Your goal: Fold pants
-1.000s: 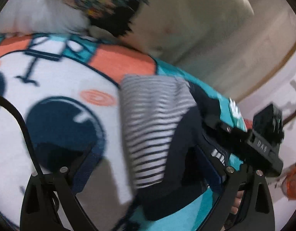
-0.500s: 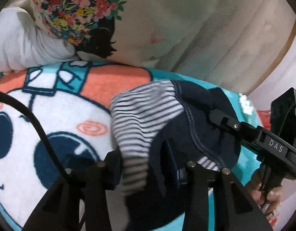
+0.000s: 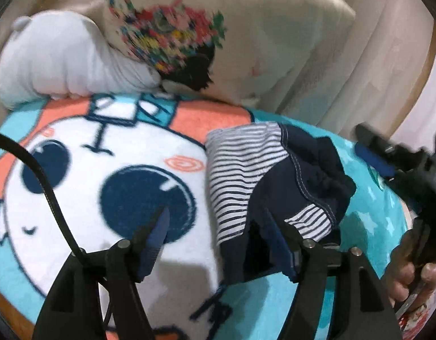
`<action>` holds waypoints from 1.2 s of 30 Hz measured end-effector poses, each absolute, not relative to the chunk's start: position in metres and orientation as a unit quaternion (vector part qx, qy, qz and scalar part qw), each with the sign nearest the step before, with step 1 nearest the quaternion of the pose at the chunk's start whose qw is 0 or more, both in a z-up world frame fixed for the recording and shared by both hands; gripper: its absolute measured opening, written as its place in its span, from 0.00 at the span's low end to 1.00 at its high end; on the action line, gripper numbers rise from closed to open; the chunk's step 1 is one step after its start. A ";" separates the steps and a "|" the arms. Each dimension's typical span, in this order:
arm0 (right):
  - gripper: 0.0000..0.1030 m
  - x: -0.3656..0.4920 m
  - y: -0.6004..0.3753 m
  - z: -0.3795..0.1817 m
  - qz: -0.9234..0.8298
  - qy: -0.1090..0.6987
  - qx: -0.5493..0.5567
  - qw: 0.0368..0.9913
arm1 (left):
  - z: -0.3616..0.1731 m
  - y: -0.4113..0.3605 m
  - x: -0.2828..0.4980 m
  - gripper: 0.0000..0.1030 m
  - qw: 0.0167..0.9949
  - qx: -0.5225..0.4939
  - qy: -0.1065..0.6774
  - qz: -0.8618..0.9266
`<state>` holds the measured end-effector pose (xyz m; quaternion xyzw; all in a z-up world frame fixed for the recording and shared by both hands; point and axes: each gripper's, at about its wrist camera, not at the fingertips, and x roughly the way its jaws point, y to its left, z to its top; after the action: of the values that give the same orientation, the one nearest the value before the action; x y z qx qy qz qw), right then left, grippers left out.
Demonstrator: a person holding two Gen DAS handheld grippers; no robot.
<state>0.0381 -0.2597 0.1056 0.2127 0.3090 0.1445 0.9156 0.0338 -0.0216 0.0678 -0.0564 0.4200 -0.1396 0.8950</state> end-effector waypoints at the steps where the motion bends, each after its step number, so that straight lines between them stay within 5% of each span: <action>1: 0.52 0.042 -0.253 0.098 0.152 0.323 0.215 0.909 | 0.071 -0.022 0.032 0.67 0.900 -0.052 0.412 -0.134; 6: 0.52 0.054 -0.250 0.044 0.129 0.391 0.247 0.877 | 0.091 -0.022 0.005 0.79 0.936 -0.006 0.342 -0.084; 10: 0.53 0.036 -0.249 0.057 0.120 0.367 0.233 0.893 | 0.103 -0.025 -0.014 0.89 0.958 0.035 0.282 -0.041; 14: 0.61 0.019 -0.250 0.072 0.102 0.345 0.207 0.910 | 0.105 -0.031 -0.019 0.90 0.963 0.052 0.262 -0.027; 36: 0.64 -0.012 -0.261 0.068 0.042 0.358 0.173 0.916 | 0.092 -0.046 -0.028 0.91 0.951 0.063 0.298 -0.048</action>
<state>-0.0118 -0.2608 0.0682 0.1732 0.3583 0.0422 0.9164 -0.0284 -0.0457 0.0915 0.0632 0.2978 -0.0482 0.9513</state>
